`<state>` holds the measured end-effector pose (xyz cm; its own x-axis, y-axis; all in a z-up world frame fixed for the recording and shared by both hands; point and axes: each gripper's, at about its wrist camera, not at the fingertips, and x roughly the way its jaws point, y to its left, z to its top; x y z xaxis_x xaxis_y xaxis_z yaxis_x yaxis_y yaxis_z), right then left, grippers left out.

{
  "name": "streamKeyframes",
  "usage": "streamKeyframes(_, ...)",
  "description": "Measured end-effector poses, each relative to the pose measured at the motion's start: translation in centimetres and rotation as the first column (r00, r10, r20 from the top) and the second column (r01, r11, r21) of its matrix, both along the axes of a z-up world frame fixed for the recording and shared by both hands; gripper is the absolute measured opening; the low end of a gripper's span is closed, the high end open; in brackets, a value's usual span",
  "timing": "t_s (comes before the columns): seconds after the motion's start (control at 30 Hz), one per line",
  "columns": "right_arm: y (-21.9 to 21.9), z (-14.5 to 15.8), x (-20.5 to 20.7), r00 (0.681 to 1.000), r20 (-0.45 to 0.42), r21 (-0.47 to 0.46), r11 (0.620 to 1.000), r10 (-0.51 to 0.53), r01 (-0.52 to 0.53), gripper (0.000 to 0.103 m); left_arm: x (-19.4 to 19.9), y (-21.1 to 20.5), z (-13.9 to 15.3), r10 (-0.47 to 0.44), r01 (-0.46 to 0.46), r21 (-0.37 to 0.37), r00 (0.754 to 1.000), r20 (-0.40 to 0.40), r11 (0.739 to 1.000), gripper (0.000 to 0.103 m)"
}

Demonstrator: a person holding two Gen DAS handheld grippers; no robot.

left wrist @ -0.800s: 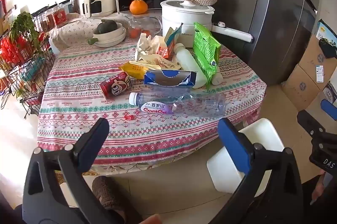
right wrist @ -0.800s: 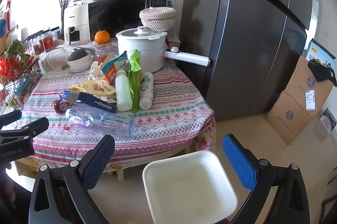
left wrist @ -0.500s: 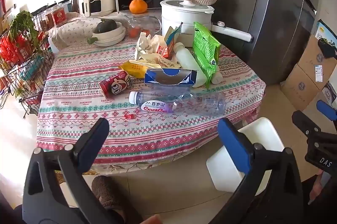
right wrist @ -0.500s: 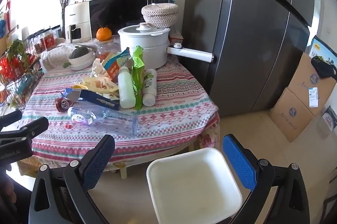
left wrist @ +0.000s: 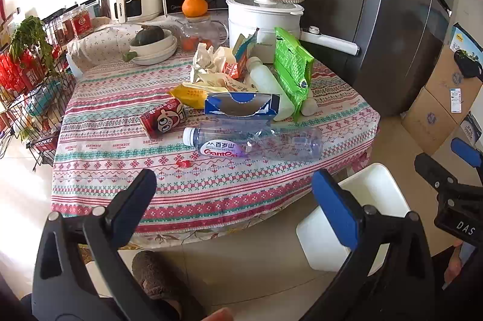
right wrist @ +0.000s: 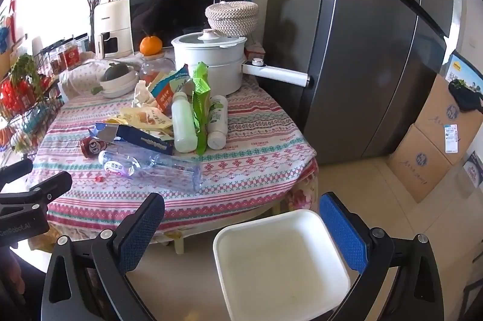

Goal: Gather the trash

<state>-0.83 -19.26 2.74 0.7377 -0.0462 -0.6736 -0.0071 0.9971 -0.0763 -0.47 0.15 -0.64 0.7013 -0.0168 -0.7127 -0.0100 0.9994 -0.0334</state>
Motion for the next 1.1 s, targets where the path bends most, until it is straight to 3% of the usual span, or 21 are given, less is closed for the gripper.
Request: streamKeyframes(1.1, -0.01, -0.25, 0.00, 1.000, -0.001, 0.008, 1.000, -0.002, 0.002, 0.103, 0.16, -0.34, 0.14, 0.000, 0.000, 0.000, 1.000, -0.010, 1.000, 0.102)
